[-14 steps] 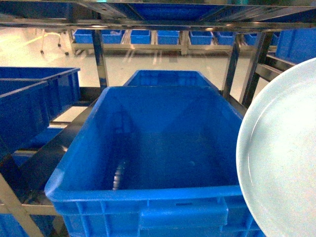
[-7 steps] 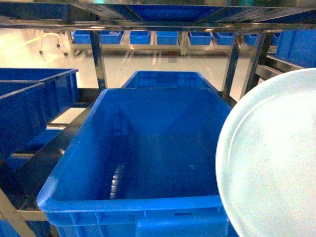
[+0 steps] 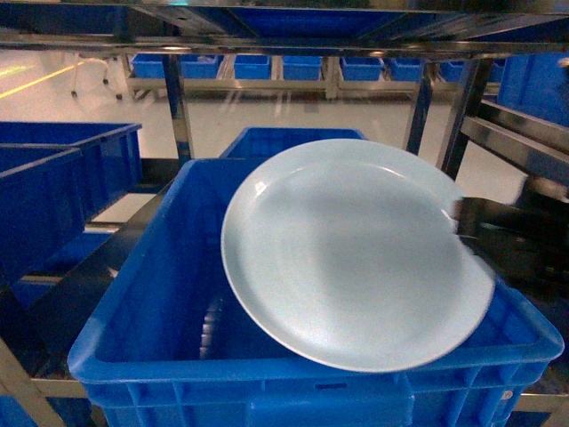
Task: Place blue tray on left shelf second layer neatly
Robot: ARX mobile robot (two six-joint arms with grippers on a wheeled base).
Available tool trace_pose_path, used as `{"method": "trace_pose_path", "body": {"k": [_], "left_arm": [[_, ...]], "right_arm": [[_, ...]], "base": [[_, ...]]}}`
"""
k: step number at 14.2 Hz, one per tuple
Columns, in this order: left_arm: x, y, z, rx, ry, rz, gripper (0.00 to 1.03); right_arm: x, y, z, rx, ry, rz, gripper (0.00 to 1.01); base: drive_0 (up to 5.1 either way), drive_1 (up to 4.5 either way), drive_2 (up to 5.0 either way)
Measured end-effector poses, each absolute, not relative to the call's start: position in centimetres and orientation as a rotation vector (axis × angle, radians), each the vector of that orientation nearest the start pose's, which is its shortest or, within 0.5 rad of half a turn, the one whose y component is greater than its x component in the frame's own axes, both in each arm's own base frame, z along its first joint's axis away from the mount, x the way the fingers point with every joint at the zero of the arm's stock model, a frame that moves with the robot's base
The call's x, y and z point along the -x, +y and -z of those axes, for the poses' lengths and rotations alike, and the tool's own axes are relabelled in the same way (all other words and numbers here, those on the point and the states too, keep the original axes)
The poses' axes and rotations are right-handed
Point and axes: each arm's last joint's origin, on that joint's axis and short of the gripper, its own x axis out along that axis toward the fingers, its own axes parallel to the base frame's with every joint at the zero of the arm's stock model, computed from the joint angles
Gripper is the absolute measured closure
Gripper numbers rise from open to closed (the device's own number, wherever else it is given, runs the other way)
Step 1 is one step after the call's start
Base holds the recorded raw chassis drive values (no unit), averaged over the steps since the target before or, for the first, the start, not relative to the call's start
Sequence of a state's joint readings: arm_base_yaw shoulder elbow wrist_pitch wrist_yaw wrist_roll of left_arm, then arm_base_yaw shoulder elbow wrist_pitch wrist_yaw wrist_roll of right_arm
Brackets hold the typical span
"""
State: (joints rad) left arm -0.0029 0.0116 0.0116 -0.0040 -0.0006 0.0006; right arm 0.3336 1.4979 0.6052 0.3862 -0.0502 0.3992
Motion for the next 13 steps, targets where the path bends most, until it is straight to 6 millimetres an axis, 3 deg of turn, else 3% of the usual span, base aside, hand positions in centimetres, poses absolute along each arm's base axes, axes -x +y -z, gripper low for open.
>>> {"method": "trace_pose_path", "body": {"k": [6,7,9,11,13], "left_arm": [[-9.8,0.0,-16.6,-0.001,0.004,0.002,0.05],[-9.8,0.0,-16.6,-0.001,0.004,0.002,0.05],[-9.8,0.0,-16.6,-0.001,0.004,0.002,0.05],[-9.8,0.0,-16.6,-0.001,0.004,0.003,0.05],[-9.8,0.0,-16.6,-0.001,0.004,0.003,0.05]], "right_arm": [[-33.5,15.0,-15.6,-0.399,0.574,-0.177,0.99],[-33.6,15.6,-15.8,-0.404,0.558,-0.196,0.88],[-32.1,15.9,-17.1,-0.407,0.527,-0.239,0.67],[-30.3,15.2,-17.3,-0.405,0.533,-0.243,0.54],[-24.4,12.6,-19.0,-0.340,0.504,-0.203,0.15]], "base": [[0.0,0.00,0.0],[0.0,0.00,0.0],[0.0,0.00,0.0],[0.0,0.00,0.0],[0.0,0.00,0.0]]}}
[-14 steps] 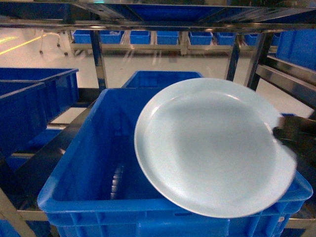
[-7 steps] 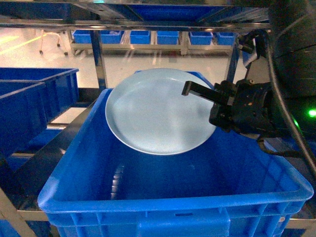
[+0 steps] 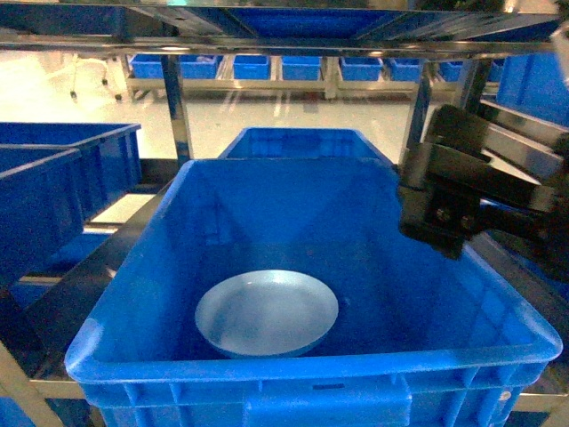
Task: Place blue tray on left shelf second layer neatly
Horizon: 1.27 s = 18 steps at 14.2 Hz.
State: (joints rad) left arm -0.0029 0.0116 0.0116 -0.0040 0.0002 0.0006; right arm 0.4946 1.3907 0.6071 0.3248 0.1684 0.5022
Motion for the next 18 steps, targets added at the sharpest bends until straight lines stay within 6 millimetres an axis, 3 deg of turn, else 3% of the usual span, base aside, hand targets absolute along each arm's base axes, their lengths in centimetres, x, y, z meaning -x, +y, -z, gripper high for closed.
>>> {"method": "trace_pose_path", "body": {"k": [1,2,3,6,7,8,9,13,18], "left_arm": [[-9.8,0.0,-16.6,-0.001,0.004,0.003,0.05],[-9.8,0.0,-16.6,-0.001,0.004,0.002,0.05],[-9.8,0.0,-16.6,0.000,0.004,0.002,0.05],[-9.8,0.0,-16.6,0.000,0.004,0.002,0.05],[-9.8,0.0,-16.6,-0.001,0.004,0.003,0.05],[-9.8,0.0,-16.6,-0.001,0.003,0.003,0.05],[-9.8,0.0,-16.6,-0.001,0.005,-0.003,0.05],[-9.8,0.0,-16.6,-0.001,0.004,0.000,0.05],[-9.8,0.0,-16.6,-0.001,0.004,0.000,0.05]], "right_arm": [[-21.9,11.6,-19.5,-0.290,0.509,-0.182,0.03],[-18.0,9.4,-19.4,-0.202,0.533,-0.152,0.04],[-15.4,6.6,-20.0,-0.143,0.522,-0.103,0.03],[-9.8,0.8,-23.0,-0.062,0.393,-0.060,0.03],[-9.7,-0.1,-23.1,-0.050,0.358,0.003,0.04],[-9.8,0.0,-22.2,-0.025,0.111,0.000,0.19],[-9.7,0.0,-21.4,-0.014,-0.002,0.002,0.37],[-9.8,0.0,-19.2,-0.007,0.001,0.000,0.98],[-9.8,0.0,-17.9,-0.005,0.001,0.000,0.99]], "base": [[0.0,0.00,0.0],[0.0,0.00,0.0],[0.0,0.00,0.0],[0.0,0.00,0.0],[0.0,0.00,0.0],[0.0,0.00,0.0],[0.0,0.00,0.0],[0.0,0.00,0.0],[0.0,0.00,0.0]]}}
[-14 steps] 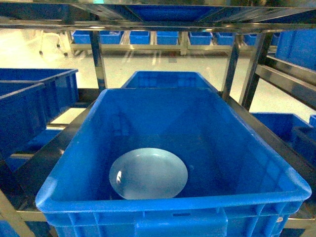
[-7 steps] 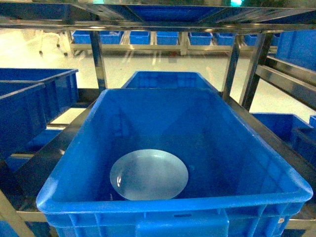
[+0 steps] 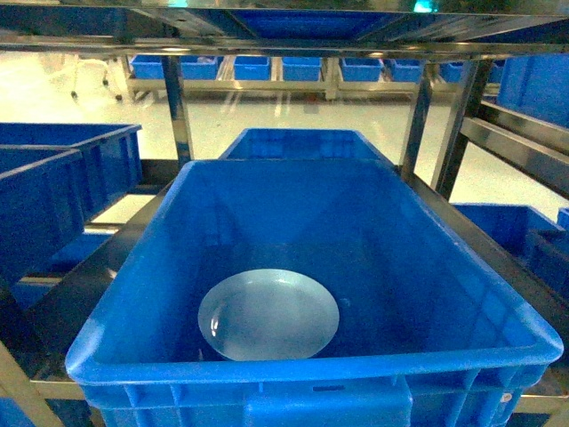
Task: Place blue tray on left shelf second layer neatly
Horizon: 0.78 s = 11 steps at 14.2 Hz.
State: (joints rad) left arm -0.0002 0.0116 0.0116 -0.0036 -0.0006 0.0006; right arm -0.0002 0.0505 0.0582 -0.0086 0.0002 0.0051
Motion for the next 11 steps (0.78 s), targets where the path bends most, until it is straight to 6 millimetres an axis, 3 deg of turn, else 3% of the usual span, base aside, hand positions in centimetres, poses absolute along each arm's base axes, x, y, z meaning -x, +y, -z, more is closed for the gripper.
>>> {"method": "trace_pose_path", "body": {"k": [7,8,11], "left_arm": [[-9.77,0.00,-16.61,-0.001,0.004,0.000,0.05],[-9.77,0.00,-16.61,-0.001,0.004,0.000,0.05],[-9.77,0.00,-16.61,-0.001,0.004,0.000,0.05]], "right_arm": [[-9.71,0.00,-16.81,-0.004,-0.006,0.000,0.99],[-9.71,0.00,-16.80,-0.003,-0.006,0.000,0.91],[-9.71,0.00,-16.80,-0.003,-0.006,0.000,0.50]], "base": [[0.0,0.00,0.0],[0.0,0.00,0.0],[0.0,0.00,0.0]]}}
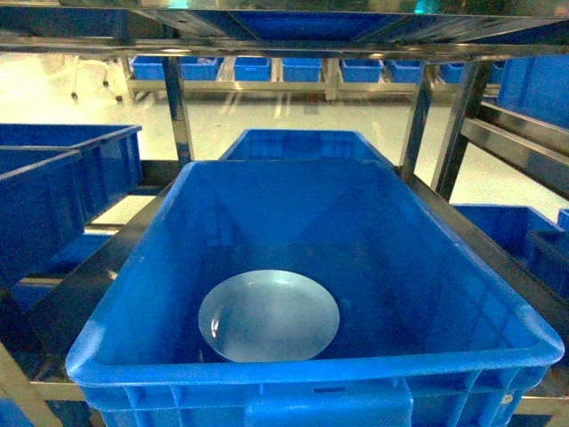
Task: Place blue tray on left shelf second layer neatly
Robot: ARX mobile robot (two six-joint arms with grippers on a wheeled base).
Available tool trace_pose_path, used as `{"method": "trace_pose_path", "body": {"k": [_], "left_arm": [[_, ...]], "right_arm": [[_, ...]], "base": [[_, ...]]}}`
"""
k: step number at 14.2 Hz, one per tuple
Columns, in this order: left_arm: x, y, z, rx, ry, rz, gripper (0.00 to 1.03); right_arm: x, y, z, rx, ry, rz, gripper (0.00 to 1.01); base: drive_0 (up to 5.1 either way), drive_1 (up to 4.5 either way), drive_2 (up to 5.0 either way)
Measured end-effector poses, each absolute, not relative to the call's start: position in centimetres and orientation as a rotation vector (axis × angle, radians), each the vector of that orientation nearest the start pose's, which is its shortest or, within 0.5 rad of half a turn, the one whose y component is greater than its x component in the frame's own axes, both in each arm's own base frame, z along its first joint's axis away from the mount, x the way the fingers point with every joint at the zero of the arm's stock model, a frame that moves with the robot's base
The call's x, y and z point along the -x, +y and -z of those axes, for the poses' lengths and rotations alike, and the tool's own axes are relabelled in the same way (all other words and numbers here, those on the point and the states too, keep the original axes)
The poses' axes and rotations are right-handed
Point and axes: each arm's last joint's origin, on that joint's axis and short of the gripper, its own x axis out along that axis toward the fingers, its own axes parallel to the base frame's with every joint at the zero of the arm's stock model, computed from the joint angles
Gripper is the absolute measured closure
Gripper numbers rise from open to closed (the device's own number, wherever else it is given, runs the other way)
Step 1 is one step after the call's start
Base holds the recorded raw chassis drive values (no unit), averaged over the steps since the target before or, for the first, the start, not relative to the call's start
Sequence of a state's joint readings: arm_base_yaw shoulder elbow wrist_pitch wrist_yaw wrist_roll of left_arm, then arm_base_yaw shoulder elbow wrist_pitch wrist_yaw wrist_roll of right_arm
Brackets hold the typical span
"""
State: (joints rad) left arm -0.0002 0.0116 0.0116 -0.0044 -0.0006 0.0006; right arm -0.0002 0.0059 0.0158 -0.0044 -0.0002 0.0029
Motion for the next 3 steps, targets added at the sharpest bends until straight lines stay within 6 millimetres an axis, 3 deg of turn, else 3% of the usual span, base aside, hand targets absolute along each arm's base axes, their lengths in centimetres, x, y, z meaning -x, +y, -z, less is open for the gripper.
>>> {"method": "trace_pose_path", "body": {"k": [3], "left_arm": [[-9.77,0.00,-16.62,-0.001,0.004,0.000,0.05]], "right_arm": [[-9.71,0.00,-16.80,-0.003,-0.006,0.000,0.15]], "base": [[0.0,0.00,0.0]]}}
